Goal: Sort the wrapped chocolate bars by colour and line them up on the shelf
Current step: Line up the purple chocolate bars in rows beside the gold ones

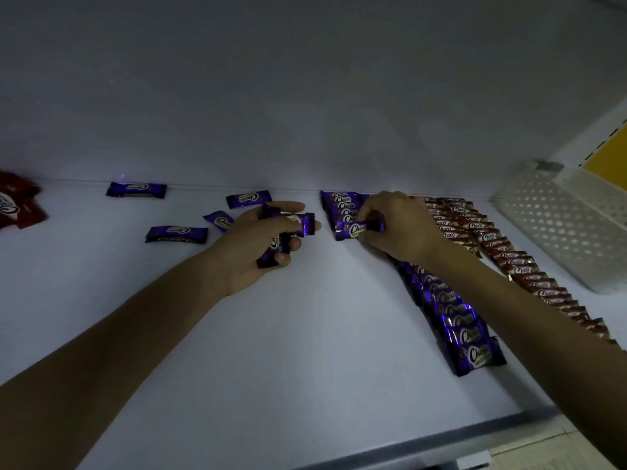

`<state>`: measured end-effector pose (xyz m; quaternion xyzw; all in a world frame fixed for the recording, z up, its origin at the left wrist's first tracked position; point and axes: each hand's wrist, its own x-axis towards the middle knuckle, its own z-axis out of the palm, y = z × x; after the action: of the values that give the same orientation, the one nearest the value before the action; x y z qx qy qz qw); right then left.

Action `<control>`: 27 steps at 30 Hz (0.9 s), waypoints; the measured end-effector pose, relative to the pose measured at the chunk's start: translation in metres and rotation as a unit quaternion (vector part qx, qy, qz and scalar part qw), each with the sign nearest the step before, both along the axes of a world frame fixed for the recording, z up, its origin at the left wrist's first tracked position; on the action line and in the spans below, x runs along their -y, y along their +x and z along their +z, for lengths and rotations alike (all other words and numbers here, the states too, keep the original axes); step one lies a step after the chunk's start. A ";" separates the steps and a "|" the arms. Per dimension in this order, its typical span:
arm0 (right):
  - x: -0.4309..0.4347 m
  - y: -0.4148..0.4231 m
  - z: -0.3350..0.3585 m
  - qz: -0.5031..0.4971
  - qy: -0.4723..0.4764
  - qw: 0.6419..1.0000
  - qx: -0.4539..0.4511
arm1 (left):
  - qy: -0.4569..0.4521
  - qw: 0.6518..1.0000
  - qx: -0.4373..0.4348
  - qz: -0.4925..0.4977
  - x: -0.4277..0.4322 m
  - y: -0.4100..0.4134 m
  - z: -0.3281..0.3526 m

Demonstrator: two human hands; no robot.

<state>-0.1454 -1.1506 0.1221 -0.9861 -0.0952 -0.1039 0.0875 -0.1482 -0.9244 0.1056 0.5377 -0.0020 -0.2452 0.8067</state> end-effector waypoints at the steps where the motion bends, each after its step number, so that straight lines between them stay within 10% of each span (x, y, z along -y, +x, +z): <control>1: 0.000 0.002 0.000 -0.007 -0.011 1.000 0.007 | -0.001 1.000 0.001 0.001 0.000 0.000 0.000; 15: 0.004 0.006 -0.002 -0.003 -0.003 1.000 0.000 | 0.021 0.998 0.044 -0.028 0.000 -0.005 0.002; 18: -0.006 -0.003 0.005 0.011 0.162 0.987 -0.002 | 0.040 0.997 0.060 -0.034 0.000 -0.005 0.001; 22: -0.040 -0.025 0.016 0.060 0.466 0.869 -0.153 | 0.099 0.988 0.111 -0.048 0.002 -0.007 0.000; 27: -0.042 -0.029 0.016 0.023 0.520 0.841 -0.149 | 0.105 0.989 0.097 -0.046 0.002 -0.006 -0.001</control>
<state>-0.1745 -1.1090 0.1384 -0.7969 -0.0356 0.0121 0.6029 -0.1543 -0.9267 0.1048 0.6403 -0.0794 -0.2276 0.7293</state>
